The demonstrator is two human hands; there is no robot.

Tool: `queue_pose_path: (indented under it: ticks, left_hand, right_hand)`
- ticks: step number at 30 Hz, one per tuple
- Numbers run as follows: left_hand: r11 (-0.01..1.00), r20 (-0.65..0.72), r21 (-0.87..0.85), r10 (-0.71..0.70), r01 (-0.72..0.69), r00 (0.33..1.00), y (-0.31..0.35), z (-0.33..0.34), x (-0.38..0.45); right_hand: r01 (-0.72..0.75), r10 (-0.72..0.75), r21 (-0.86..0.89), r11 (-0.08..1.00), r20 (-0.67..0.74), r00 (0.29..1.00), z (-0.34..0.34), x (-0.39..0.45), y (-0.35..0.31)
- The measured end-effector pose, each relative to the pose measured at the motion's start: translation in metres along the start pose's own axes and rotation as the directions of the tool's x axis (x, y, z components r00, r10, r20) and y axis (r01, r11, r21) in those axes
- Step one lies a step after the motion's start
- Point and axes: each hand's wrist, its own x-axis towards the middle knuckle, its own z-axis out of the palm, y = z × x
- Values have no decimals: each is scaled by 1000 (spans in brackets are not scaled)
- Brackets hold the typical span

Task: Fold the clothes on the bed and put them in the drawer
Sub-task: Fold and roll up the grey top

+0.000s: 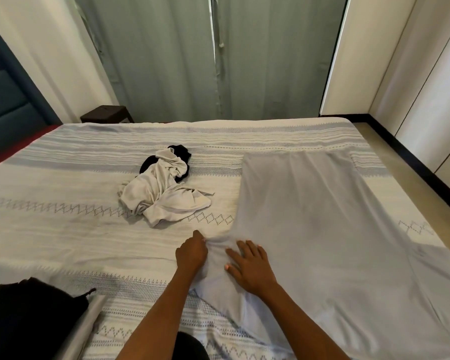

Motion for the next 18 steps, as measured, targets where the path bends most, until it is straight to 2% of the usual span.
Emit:
queue_pose_path:
  ticks: [3, 5, 7, 9, 11, 14, 18]
  left_hand:
    - [988, -131, 145, -40, 59, 991, 15, 5, -4]
    - [992, -140, 129, 7, 12, 990, 28, 4, 2]
    - [988, -114, 114, 113, -100, 987, 47, 5, 13]
    - [978, -102, 82, 200, -192, 974, 74, 6, 27]
    - [975, -110, 13, 222, -222, 969, 97, 10, 49]
    - [971, -59, -120, 200, -206, 978, 125, 13, 85]
    - [967, -4, -175, 185, -183, 983, 144, 26, 139]
  right_hand:
    - [65, -53, 109, 992, -111, 992, -9, 14, 18]
    - [51, -25, 137, 989, -184, 983, -19, 26, 36]
    - [18, 14, 140, 990, -220, 975, -30, 43, 58]
    - [-14, 39, 129, 992, -190, 981, -41, 63, 84]
    - [-33, 44, 97, 995, -112, 993, -50, 89, 110]
    - [-39, 38, 53, 998, 5, 999, -67, 132, 144]
    - [-20, 20, -5, 1000, 81, 997, -81, 200, 175]
